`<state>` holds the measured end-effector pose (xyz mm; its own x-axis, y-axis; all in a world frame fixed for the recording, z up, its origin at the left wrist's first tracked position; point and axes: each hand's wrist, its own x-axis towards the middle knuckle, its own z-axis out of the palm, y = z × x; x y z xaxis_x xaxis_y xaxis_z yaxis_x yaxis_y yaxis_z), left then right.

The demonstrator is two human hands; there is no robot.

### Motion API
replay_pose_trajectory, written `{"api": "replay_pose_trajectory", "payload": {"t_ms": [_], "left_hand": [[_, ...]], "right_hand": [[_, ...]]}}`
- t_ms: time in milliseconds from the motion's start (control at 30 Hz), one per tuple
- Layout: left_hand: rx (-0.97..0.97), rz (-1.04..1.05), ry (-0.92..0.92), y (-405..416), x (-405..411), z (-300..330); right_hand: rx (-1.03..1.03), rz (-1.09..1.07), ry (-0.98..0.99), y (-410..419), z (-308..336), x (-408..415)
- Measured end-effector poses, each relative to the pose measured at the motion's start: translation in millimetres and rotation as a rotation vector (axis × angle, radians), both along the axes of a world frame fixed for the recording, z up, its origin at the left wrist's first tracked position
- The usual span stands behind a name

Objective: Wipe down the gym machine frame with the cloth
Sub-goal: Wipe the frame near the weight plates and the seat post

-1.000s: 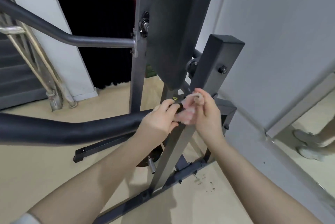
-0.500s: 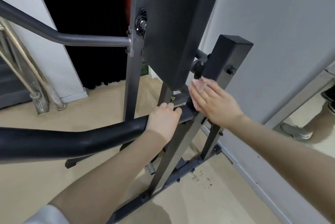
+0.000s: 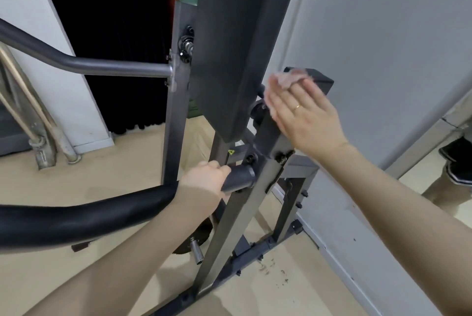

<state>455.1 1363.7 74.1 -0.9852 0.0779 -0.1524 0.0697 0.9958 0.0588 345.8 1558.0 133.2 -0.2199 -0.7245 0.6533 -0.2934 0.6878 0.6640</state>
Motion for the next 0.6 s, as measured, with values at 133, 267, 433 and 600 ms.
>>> {"api": "replay_pose_trajectory", "payload": {"t_ms": [133,267,433,600], "left_hand": [[0.24,0.159,-0.008,-4,-14,18],[0.668,0.235,0.28,19,-31,28],[0.94,-0.022,0.488,65,-40,40],[0.905,0.05,0.564,77,-41,26]], "right_hand": [[-0.066,0.136,-0.081,3,-15,9],[-0.132,0.338,-0.223,6,7,3],[-0.414,0.497,-0.547,2,41,-6],[-0.566,0.34,-0.77,43,25,-18]]}}
